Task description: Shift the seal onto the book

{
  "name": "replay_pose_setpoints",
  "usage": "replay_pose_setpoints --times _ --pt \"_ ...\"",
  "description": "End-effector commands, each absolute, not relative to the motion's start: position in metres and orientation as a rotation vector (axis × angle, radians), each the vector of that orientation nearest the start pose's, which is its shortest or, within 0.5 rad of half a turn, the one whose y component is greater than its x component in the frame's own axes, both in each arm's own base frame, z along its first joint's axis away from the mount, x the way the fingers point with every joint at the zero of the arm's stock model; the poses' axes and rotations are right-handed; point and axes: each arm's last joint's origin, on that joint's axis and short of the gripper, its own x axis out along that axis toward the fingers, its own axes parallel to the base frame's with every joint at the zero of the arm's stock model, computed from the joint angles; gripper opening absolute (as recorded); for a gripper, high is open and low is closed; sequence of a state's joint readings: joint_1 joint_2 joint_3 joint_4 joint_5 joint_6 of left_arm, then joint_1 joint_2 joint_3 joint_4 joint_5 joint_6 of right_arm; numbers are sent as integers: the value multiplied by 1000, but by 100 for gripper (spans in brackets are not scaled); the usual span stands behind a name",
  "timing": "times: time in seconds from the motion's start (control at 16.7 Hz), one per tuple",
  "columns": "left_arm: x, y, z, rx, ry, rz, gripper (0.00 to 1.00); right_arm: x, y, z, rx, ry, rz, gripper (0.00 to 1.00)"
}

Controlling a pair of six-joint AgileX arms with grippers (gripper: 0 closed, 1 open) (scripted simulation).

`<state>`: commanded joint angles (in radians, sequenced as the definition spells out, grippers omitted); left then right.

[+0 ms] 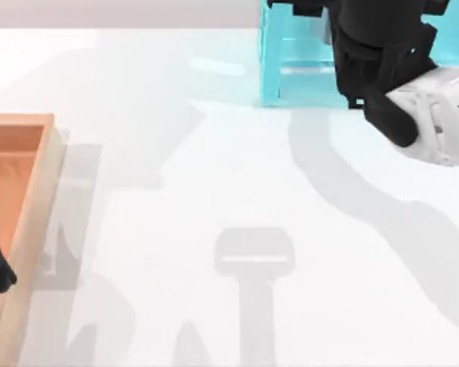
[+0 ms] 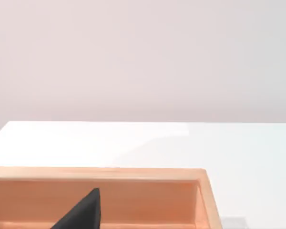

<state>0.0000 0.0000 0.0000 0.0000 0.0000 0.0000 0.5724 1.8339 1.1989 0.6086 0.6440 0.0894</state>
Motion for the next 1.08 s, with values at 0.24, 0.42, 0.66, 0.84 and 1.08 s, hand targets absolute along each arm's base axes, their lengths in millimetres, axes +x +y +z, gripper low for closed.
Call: replay_pose_setpoints --times 0.24,0.42,0.66,0.84,1.08 --pt "106 -1 160 0 0 0 100 297 204 282 41 52 -40 0" --pt "106 -1 160 0 0 0 100 275 199 279 11 92 -36 0" --pt "106 -1 160 0 0 0 100 273 199 279 8 95 -36 0" --pt "106 -1 160 0 0 0 100 275 200 277 -3 99 -36 0" --pt "106 -1 160 0 0 0 100 275 216 270 -142 106 -2 0"
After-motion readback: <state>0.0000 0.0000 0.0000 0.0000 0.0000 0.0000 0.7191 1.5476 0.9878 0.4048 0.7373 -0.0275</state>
